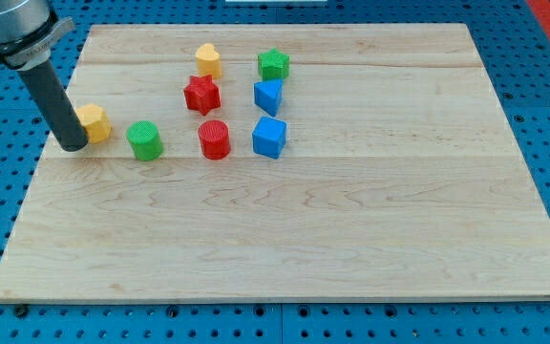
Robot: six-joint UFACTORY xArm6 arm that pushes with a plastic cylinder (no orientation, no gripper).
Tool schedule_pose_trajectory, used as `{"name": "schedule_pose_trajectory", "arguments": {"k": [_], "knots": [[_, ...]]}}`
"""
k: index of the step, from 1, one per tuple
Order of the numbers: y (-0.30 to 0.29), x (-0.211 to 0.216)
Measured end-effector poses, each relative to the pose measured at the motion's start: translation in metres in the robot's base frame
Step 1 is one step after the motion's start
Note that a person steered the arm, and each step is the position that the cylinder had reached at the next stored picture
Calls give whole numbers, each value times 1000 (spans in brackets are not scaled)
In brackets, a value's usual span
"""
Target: Move the yellow hexagon towards the red star
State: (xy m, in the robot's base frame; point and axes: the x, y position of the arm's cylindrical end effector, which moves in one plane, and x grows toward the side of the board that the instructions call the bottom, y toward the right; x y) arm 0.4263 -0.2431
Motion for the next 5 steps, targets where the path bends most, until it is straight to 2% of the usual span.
{"name": "schedule_pose_trajectory", "arguments": {"k": [1, 2, 4, 5], "knots": [[26, -20], [38, -64], [3, -52], [58, -77]]}}
